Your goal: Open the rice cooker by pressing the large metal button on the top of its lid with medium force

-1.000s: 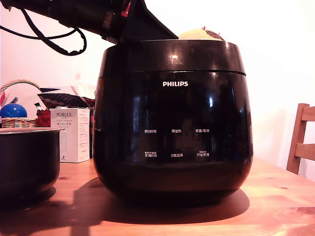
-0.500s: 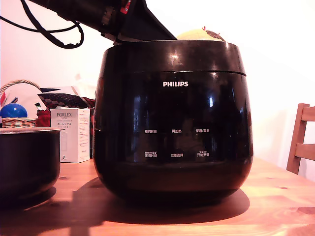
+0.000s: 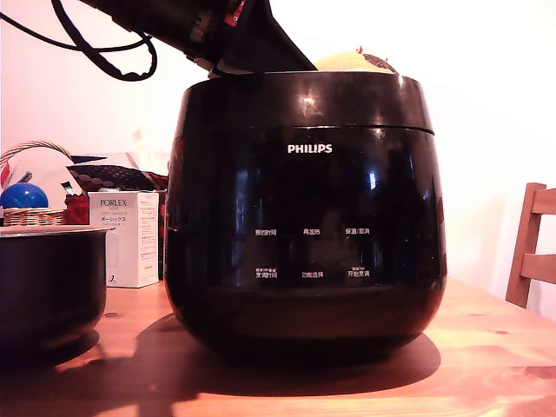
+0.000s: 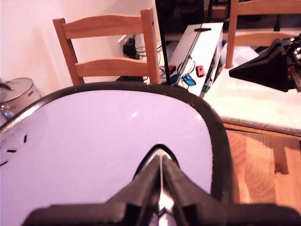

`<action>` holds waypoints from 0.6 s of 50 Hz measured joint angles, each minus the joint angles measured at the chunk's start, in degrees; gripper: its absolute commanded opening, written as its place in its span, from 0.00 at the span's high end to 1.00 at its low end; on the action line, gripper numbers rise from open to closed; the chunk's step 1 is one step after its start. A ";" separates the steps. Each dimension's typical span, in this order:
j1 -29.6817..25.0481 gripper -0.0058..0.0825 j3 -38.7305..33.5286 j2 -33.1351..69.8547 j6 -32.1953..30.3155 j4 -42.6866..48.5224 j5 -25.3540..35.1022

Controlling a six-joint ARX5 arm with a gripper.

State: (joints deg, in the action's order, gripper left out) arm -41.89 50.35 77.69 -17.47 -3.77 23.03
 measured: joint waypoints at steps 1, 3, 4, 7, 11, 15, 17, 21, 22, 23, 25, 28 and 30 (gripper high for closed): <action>0.00 0.96 0.00 0.02 -0.02 -0.09 0.00; 0.00 0.96 0.00 0.02 -0.04 -0.35 -0.02; -0.02 0.96 -0.02 0.04 -0.04 -0.55 -0.04; 0.00 0.96 -0.31 0.11 0.07 -1.53 -0.09; 0.00 0.96 -0.76 0.46 0.33 -3.91 -0.04; 0.04 0.96 -1.25 0.90 1.05 -6.51 -0.22; 0.13 0.96 -1.53 0.92 3.13 -7.45 -0.44; 0.31 0.96 -2.14 0.90 4.59 -8.96 -0.59; 0.33 0.96 -2.27 0.87 5.86 -9.25 -0.63; 0.33 0.96 -2.38 0.85 6.08 -9.55 -0.76; 0.39 0.96 -2.58 0.72 6.97 -9.86 -1.38; 0.42 0.96 -2.99 -0.02 7.06 -9.90 -2.91; 0.42 0.96 -3.28 -0.72 7.45 -9.75 -4.02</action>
State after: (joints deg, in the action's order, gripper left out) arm -41.47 47.07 76.97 -10.02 -13.52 19.00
